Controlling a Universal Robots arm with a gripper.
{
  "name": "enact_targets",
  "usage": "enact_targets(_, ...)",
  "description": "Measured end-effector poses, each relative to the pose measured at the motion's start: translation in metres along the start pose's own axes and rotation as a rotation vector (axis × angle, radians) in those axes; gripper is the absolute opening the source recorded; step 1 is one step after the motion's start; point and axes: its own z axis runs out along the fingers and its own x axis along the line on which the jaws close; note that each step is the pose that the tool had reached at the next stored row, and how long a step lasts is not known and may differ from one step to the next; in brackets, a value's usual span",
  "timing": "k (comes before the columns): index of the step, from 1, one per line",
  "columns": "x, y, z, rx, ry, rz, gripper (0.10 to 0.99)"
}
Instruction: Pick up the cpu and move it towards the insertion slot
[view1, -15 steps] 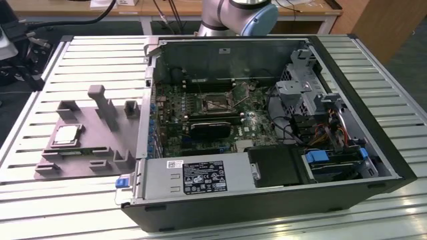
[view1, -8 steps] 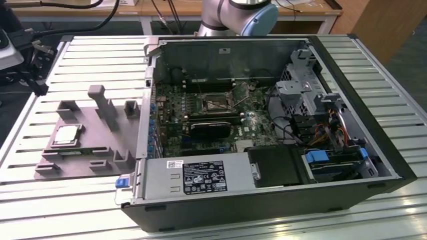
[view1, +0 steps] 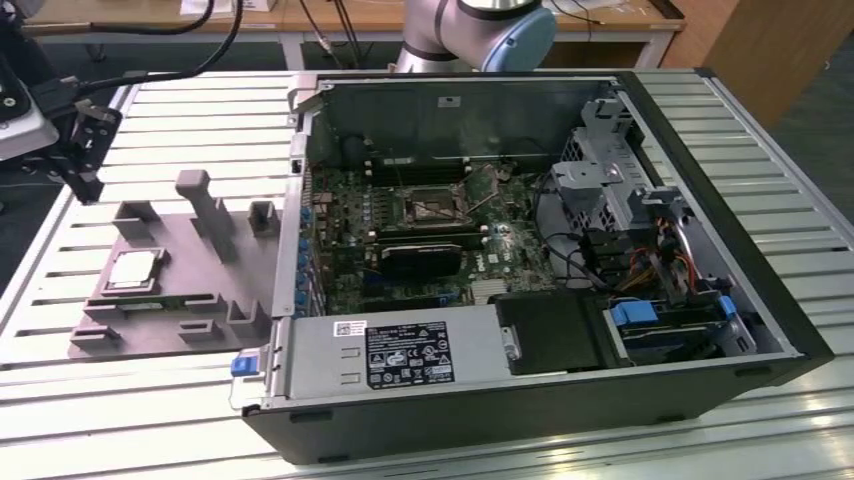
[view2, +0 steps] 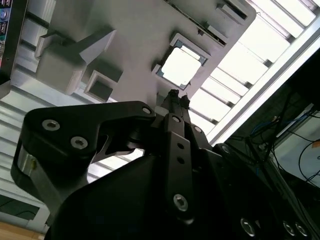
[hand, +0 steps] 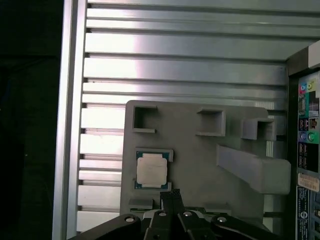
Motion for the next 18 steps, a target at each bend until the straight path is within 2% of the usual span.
enact_targets(18,0.0015,-0.0012,0.0325,0.002,0.0000,0.000,0.102)
